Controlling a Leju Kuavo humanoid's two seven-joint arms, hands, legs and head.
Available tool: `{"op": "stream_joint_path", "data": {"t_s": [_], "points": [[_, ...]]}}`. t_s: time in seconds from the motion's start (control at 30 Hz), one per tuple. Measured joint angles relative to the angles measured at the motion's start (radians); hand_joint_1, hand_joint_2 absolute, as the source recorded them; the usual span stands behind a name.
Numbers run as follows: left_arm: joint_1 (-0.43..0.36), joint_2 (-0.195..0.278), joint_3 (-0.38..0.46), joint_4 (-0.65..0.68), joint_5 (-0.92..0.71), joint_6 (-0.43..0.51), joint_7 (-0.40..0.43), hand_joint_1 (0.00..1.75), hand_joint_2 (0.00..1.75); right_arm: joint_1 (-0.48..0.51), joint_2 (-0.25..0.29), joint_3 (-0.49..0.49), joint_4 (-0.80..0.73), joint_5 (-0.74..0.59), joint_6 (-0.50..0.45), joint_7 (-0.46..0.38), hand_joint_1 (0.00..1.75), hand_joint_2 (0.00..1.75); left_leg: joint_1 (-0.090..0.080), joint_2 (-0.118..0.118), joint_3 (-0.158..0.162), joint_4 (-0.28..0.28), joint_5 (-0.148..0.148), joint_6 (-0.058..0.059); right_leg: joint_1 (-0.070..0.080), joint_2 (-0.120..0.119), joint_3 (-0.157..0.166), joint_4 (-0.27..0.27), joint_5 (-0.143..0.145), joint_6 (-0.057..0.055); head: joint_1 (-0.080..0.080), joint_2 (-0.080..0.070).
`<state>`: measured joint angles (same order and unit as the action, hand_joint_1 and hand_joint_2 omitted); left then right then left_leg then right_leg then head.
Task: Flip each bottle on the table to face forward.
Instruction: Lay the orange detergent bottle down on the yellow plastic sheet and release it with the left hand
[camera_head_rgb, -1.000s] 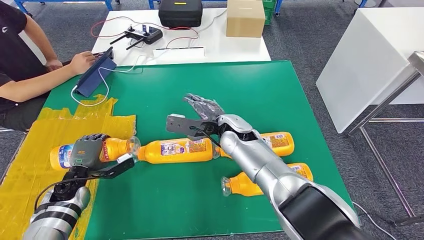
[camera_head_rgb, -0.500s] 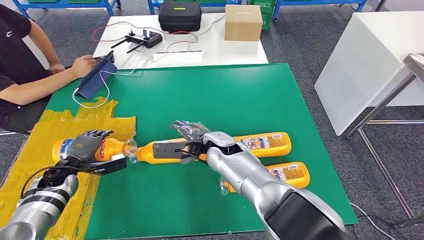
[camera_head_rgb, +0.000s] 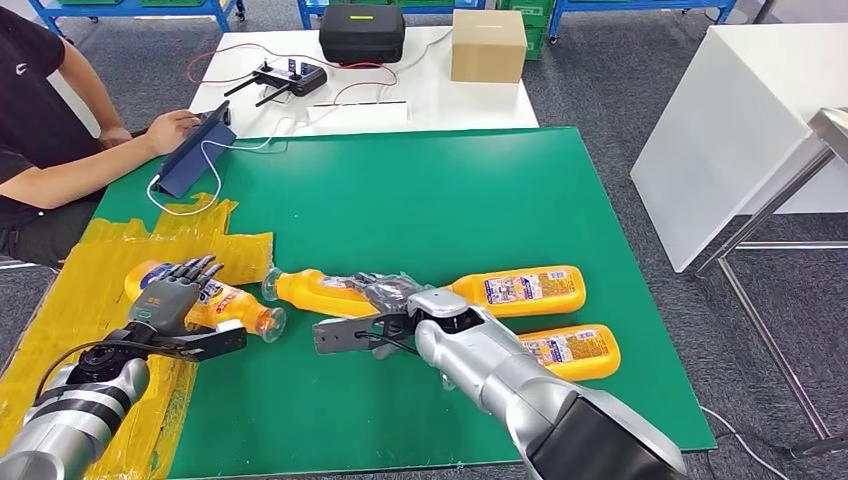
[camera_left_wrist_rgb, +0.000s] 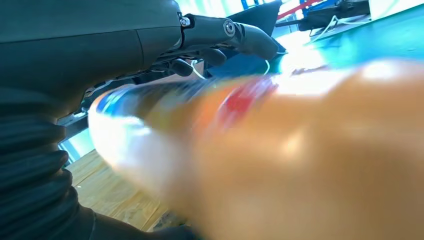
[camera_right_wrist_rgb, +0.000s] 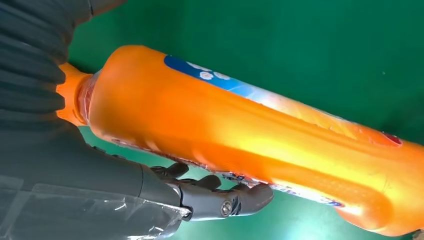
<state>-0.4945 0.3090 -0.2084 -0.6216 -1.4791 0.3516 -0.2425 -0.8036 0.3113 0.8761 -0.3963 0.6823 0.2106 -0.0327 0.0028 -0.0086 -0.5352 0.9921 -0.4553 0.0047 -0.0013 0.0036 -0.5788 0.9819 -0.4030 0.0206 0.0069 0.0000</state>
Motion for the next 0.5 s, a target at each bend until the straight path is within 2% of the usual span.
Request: {"op": "stream_joint_path", "data": {"t_s": [0.27,0.33,0.4,0.47,0.5], "points": [[0.004,-0.004,-0.004,0.008,0.064,0.046,-0.06,0.0,1.75,-0.002,-0.012,0.027,0.017,0.032,0.001,0.029,0.02,1.75,0.0,0.0,0.0,0.0,0.0,0.0,0.0,0.0,0.0,0.0,0.0,0.0,0.0,0.0],[0.006,-0.009,-0.004,0.007,0.104,0.051,-0.095,0.0,1.75,-0.005,-0.016,0.037,0.021,0.052,0.004,0.048,0.75,1.75,0.0,0.0,0.0,0.0,0.0,0.0,0.0,0.0,0.0,0.0,0.0,0.0,0.0,0.0],[0.011,-0.018,0.0,-0.001,0.164,0.046,-0.141,0.0,1.75,-0.009,-0.02,0.05,0.025,0.078,0.004,0.074,1.59,1.75,0.0,0.0,0.0,0.0,0.0,0.0,0.0,0.0,0.0,0.0,0.0,0.0,0.0,0.0],[0.024,-0.03,0.012,-0.021,0.247,0.029,-0.197,0.0,1.75,-0.011,-0.023,0.061,0.03,0.097,0.001,0.096,1.72,1.75,-0.001,0.0,0.0,0.0,0.0,0.0,0.0,0.0,-0.001,0.0,0.0,0.0,0.0,0.0],[0.032,-0.038,0.02,-0.033,0.29,0.016,-0.224,0.0,1.75,-0.011,-0.025,0.064,0.033,0.101,-0.001,0.104,1.72,1.75,-0.001,0.0,0.0,0.0,0.0,0.0,0.0,0.0,-0.001,-0.001,0.0,0.0,0.0,0.0]]}}
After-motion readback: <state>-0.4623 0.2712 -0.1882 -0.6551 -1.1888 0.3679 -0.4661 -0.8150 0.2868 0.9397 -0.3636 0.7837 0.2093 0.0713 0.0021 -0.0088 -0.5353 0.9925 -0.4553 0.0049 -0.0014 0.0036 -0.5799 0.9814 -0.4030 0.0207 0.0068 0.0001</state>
